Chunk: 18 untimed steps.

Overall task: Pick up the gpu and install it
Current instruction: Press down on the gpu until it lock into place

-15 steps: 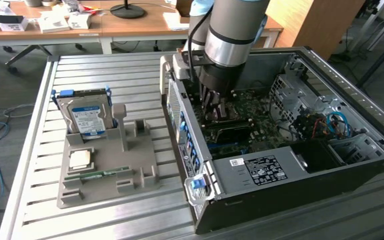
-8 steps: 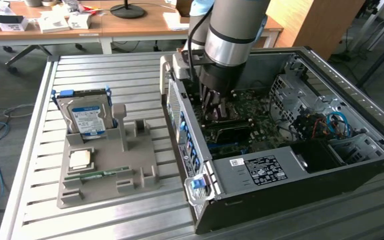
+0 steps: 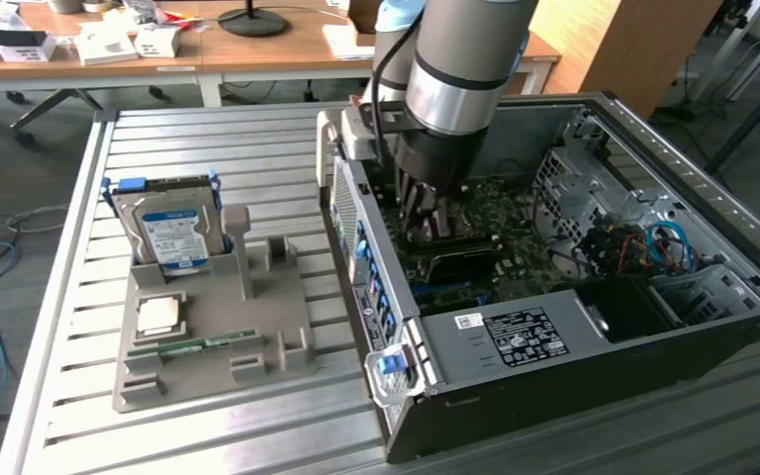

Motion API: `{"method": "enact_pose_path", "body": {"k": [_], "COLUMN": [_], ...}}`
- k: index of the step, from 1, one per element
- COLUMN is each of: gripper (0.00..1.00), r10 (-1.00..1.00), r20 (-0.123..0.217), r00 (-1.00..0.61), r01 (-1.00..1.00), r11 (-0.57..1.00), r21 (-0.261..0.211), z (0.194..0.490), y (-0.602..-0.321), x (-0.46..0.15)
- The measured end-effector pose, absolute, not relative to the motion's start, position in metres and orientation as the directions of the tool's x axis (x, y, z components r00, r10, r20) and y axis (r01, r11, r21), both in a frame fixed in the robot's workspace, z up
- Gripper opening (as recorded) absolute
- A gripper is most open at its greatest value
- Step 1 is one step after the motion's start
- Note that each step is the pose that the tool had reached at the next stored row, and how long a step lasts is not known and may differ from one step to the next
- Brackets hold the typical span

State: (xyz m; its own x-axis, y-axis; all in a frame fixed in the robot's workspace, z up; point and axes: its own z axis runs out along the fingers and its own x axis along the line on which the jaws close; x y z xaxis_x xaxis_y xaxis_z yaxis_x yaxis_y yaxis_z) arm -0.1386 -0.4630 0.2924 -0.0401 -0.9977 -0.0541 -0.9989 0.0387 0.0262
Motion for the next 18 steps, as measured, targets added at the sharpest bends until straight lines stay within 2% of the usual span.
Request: {"method": "enact_pose_path", "body": {"k": [18], "gripper": [0.11], "r10": [-0.998], "r20": [-0.057], "r00": [-0.040], "r01": [-0.999], "r11": [0.039], "r21": [0.025], "z": [0.2924], "y": [-0.4631], "x": [-0.1473]}}
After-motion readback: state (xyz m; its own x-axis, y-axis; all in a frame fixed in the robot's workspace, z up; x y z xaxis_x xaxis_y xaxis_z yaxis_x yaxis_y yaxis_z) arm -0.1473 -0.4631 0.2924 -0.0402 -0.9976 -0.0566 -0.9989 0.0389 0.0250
